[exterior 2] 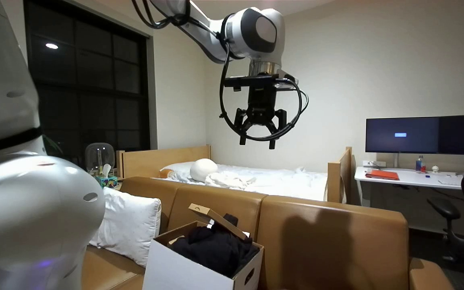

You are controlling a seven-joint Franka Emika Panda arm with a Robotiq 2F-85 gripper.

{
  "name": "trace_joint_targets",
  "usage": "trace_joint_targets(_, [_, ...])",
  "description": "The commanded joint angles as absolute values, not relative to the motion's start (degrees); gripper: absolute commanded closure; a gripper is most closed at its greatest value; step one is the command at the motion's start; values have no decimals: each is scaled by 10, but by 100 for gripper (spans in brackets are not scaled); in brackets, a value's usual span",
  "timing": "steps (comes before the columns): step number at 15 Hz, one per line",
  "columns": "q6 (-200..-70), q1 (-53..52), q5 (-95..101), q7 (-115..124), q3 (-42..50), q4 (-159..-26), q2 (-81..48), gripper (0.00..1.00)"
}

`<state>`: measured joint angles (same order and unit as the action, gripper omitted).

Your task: Pick up the book and black cloth from the box and put them on the sofa

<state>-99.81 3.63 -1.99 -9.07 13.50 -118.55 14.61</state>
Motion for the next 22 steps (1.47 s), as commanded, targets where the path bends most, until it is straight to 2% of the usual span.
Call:
trace_joint_targets(1, [-997,51,-23,-94,122,-1184,145,0])
trace_joint_targets(14, [-997,51,-23,-94,122,-1184,145,0])
trace_joint_targets(20, [-1046,9,25,-71,38,-1200,112,0])
trace_joint_targets(22, [-1104,-13,60,-55,-3,-1226,112,0])
